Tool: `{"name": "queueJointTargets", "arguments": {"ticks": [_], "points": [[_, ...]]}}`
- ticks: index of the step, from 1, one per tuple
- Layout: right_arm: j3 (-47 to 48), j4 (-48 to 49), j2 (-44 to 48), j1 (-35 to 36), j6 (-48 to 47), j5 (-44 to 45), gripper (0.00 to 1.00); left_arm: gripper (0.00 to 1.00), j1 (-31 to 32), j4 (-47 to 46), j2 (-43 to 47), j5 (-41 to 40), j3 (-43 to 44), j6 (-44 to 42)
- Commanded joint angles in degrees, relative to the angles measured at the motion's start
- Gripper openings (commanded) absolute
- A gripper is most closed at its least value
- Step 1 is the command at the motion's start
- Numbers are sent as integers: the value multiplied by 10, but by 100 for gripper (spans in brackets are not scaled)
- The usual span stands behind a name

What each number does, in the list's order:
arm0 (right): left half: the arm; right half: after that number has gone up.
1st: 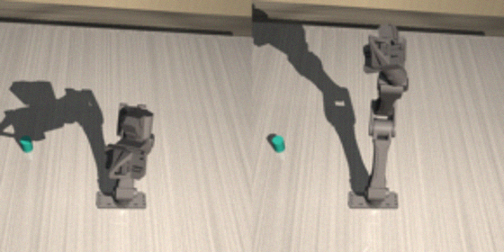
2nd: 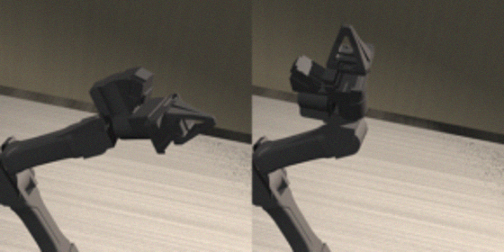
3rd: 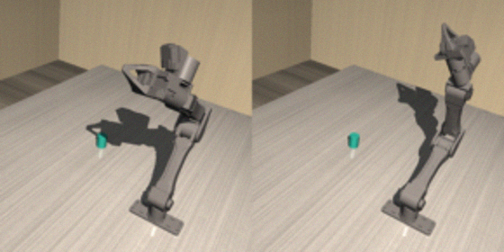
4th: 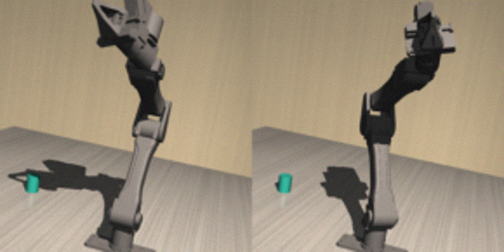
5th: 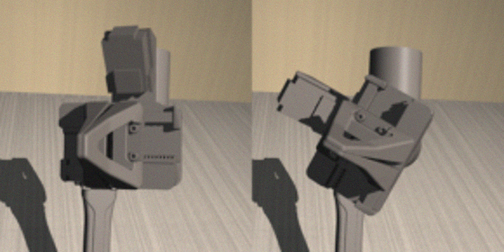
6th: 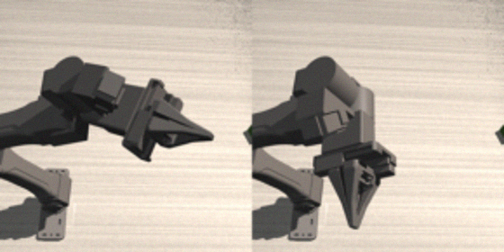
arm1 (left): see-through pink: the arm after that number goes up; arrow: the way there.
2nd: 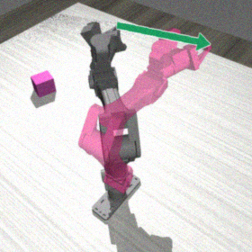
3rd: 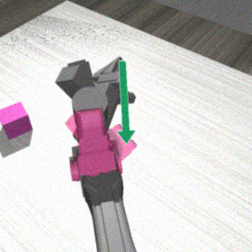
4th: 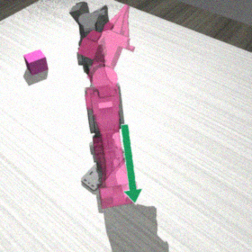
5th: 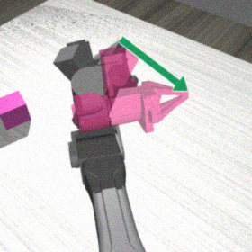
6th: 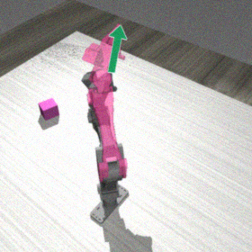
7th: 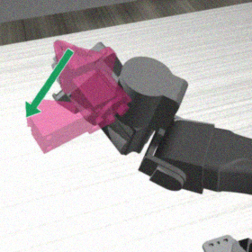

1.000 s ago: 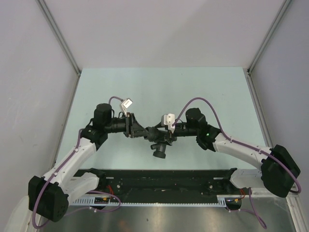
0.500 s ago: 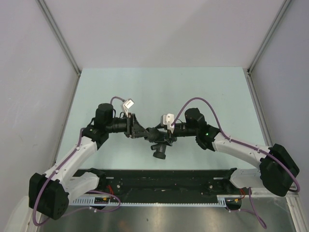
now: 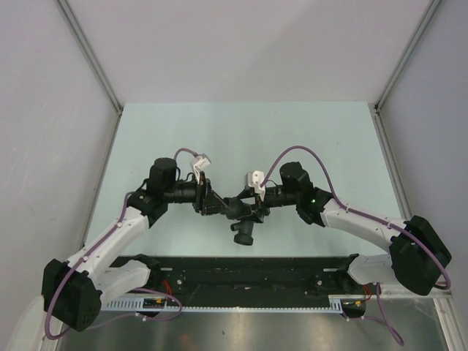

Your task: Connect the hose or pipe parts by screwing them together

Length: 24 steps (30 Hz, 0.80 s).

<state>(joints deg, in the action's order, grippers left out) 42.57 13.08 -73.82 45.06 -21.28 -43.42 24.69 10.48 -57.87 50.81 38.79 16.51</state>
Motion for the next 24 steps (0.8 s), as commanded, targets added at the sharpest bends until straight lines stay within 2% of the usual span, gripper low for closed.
{"name": "queueJointTargets", "arguments": {"ticks": [1, 6, 16, 24], "points": [[38, 92, 4, 9, 17, -69, 18, 0, 30, -25, -9, 36, 17, -65], [38, 85, 8, 2, 22, -89, 15, 0, 43, -25, -5, 38, 18, -111], [38, 78, 11, -20, 49, -145, 11, 0, 77, -25, 34, 36, 10, -276], [38, 86, 13, -33, 75, -193, 3, 0, 104, -25, 17, 40, -4, -379]]}}
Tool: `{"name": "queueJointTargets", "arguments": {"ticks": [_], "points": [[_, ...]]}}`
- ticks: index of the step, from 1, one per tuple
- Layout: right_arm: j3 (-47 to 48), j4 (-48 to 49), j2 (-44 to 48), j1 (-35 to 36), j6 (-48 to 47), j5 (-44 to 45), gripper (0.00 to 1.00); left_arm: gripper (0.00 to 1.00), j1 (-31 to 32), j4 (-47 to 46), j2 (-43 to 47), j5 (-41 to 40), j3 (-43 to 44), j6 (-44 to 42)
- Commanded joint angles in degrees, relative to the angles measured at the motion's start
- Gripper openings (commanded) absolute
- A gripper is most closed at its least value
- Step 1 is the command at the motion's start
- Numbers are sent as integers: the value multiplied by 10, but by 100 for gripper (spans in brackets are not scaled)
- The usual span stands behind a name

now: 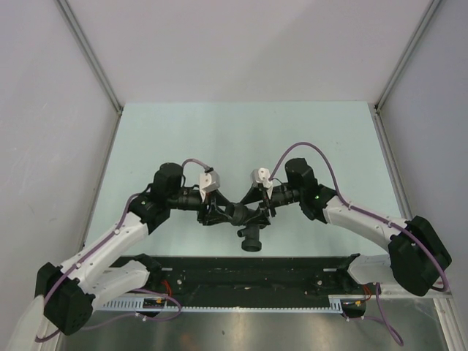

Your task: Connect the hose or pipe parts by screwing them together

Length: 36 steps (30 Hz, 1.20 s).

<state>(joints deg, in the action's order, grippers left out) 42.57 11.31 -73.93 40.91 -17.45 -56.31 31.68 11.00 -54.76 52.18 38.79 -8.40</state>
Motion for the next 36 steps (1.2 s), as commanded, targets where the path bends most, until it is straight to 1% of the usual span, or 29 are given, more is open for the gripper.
{"name": "queueJointTargets", "arguments": {"ticks": [1, 6, 12, 17, 20, 23, 28, 36], "points": [[38, 106, 14, 8, 39, -68, 2, 0, 42, -30, -12, 26, -6, -143], [38, 118, 12, -1, 52, -100, 1, 0, 48, -29, 9, 27, -27, -242], [42, 106, 3, -7, 62, -121, 0, 0, 59, -28, 12, 25, -25, -317], [43, 93, -6, -6, 66, -122, 0, 0, 68, -28, 9, -18, -7, -344], [45, 92, -14, -6, 74, -126, 0, 0, 84, -28, 22, -39, -2, -380], [51, 93, -18, -7, 83, -125, 0, 0, 101, -28, 26, -78, 4, -402], [56, 86, -24, -14, 98, -129, 0, 0, 131, -28, 46, -144, -13, -446], [70, 122, -53, -17, 159, -158, 0, 0, 164, -29, 67, -186, -42, -482]]}}
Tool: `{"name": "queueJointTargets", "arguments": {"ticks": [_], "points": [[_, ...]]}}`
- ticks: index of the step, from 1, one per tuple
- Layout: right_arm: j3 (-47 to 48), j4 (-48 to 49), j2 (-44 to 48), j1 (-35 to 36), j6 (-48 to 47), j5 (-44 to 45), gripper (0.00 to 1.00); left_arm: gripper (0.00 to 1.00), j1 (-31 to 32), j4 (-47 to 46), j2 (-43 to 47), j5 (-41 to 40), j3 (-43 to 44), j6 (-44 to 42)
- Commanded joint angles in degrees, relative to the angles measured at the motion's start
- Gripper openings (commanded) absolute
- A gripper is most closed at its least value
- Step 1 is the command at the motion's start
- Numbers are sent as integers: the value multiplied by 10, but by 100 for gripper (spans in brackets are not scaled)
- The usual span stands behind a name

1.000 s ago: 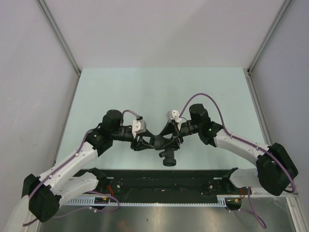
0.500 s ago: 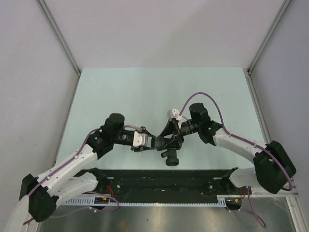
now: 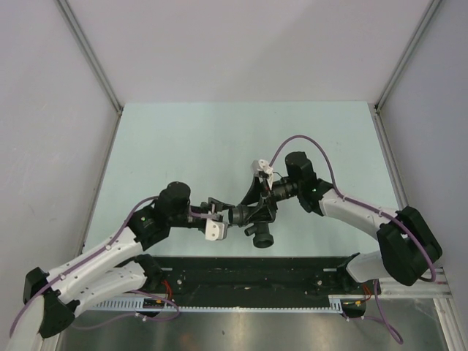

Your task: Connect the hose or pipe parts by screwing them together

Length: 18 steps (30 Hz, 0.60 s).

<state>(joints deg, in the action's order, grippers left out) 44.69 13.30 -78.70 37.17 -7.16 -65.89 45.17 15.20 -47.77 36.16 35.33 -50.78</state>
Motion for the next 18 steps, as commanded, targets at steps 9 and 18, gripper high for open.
{"name": "queueJointTargets", "arguments": {"ticks": [9, 18], "points": [[51, 89, -32, 22, 69, -46, 0, 0, 48, -77, 5, -88, -3, -100], [59, 133, -64, 23, 131, -24, 0, 0, 69, -80, -4, -155, -5, -162]]}}
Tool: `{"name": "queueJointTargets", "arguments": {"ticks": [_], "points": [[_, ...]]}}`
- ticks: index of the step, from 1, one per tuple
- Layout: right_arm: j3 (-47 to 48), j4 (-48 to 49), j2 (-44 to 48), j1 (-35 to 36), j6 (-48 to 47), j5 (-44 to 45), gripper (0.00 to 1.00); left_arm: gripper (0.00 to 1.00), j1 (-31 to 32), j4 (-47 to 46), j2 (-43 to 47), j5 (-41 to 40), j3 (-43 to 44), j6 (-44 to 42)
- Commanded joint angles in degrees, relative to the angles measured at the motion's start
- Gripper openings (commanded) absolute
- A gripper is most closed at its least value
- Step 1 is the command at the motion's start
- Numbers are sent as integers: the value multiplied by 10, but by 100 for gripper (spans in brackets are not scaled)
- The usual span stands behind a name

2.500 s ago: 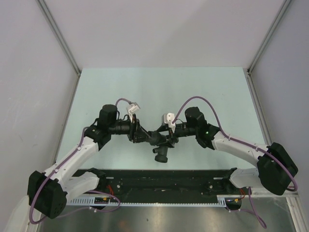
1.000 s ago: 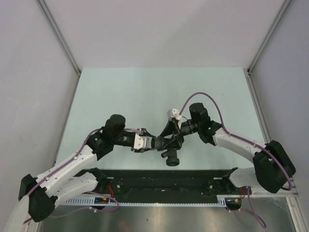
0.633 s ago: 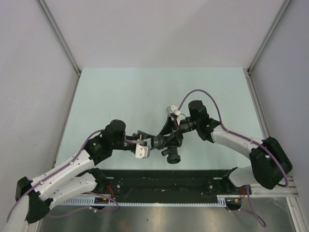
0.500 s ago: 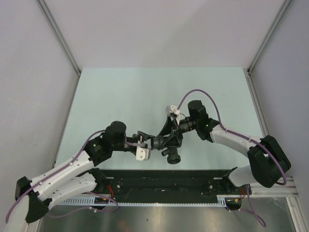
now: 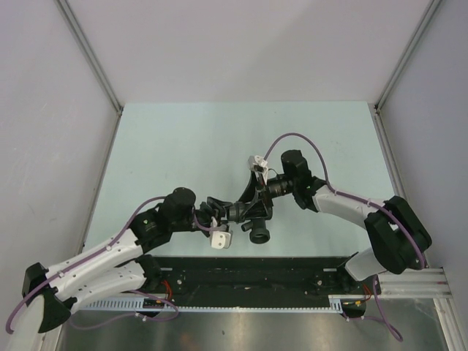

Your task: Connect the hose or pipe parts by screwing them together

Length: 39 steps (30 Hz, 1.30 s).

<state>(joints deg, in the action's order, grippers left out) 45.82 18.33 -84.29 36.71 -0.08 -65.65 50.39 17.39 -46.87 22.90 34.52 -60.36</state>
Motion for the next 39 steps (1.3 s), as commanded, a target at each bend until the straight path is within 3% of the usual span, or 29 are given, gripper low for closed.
{"name": "queueJointTargets", "arguments": {"ticks": [1, 5, 8, 9, 10, 14, 15, 17, 20, 22, 23, 33, 36, 37, 39], "points": [[48, 87, -10, 28, 63, -26, 0, 0, 17, -102, -13, -23, 4, -68], [49, 84, -14, 29, 61, -27, 0, 1, 17, -104, -17, -34, 8, -54], [50, 68, -11, 28, 45, -26, 0, 26, 17, -104, -14, -47, 10, -34], [50, 64, -10, 26, 40, -26, 0, 42, 16, -105, -13, -54, 9, -30], [51, 54, -9, 22, 36, -26, 0, 49, 16, -105, -12, -66, 10, -21], [52, 35, -4, 9, 20, -27, 0, 63, 5, -104, 9, -75, 15, 9], [51, 32, -2, 6, 16, -27, 0, 73, 4, -105, 14, -71, 15, 13], [51, 27, 2, 0, 12, -27, 0, 76, 3, -105, 27, -71, 13, 21], [51, 22, 6, -6, 8, -28, 0, 90, 1, -104, 42, -68, 11, 28], [51, 23, 6, -7, 7, -27, 0, 92, 1, -104, 49, -69, 13, 36], [52, 23, 5, -7, 7, -27, 0, 100, -1, -104, 51, -69, 15, 40], [53, 25, 19, -22, 2, 4, 0, 100, -6, -104, 114, -57, 1, 146], [54, 35, 26, -31, 3, 21, 0, 100, -6, -105, 136, -77, -7, 215], [54, 34, 30, -33, 3, 29, 0, 100, -6, -105, 136, -92, 1, 277], [54, 29, 34, -33, -21, 53, 0, 100, -6, -103, 125, -168, 18, 354]]}}
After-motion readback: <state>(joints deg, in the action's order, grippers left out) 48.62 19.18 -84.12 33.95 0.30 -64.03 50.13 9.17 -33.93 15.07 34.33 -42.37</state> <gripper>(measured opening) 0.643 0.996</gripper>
